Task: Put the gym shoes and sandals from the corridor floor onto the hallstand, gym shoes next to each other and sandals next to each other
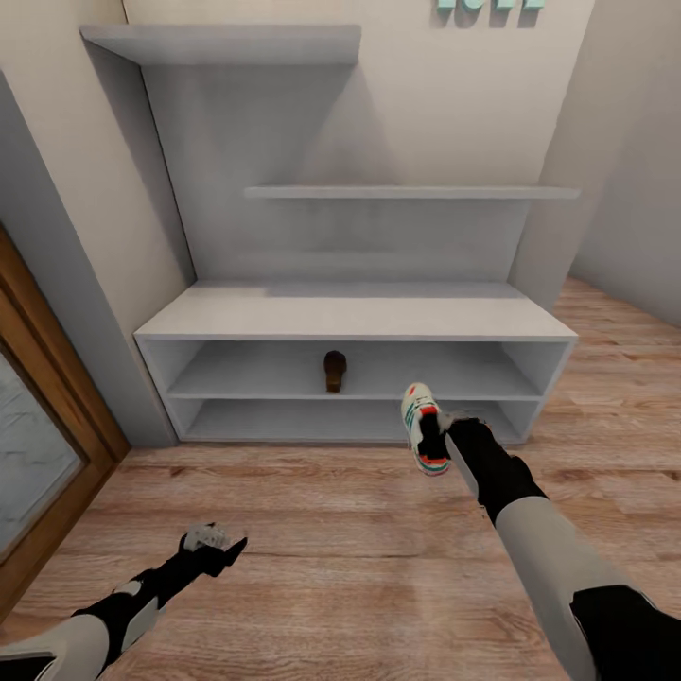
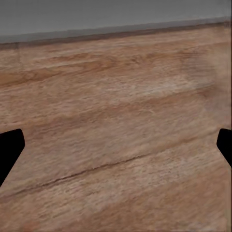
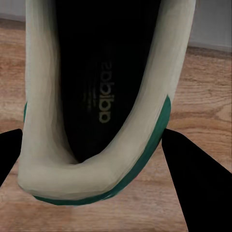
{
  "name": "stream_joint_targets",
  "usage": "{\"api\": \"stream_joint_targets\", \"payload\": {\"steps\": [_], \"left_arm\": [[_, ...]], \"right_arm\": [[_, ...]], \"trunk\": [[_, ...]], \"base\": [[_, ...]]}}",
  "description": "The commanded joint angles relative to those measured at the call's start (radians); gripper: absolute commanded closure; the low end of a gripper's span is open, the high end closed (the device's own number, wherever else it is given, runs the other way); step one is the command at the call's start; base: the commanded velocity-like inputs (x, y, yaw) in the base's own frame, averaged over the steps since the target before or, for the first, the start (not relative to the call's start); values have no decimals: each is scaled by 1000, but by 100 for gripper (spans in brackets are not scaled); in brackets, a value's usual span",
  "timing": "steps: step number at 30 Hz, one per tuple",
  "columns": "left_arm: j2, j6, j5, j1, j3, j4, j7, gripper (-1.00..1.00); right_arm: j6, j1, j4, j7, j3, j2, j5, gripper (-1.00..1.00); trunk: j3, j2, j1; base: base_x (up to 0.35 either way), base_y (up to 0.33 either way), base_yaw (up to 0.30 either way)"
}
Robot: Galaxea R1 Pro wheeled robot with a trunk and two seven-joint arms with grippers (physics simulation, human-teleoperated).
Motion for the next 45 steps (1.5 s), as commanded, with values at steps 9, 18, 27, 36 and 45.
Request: {"api": "stream_joint_targets", "payload": {"steps": [9,18,27,36,45], "left_arm": [[42,-11,5,0,4,2,-324,-100],[42,-11,6,0,5,2,-328,-100],[42,-11,6,0,4,2,-328,-100],[42,-11,6,0,4,2,-328,-100],[41,-11,6,0,4,2,-328,-100]], "right_arm": [[129,-79,-2,4,5,40,3,100],[132,-93,-2,4,5,52,4,100],[132,-95,0,4,5,54,4,100],[132,-95,9,4,6,67,4,100],[131,-95,34,4,7,81,5,100]], "trunk": [[-1,0,0],[-1,0,0],[-1,0,0],[-1,0,0],[-1,0,0]], "base": [[60,-56,0],[151,-101,0],[156,-30,0],[161,-6,0],[137,-55,0]]}}
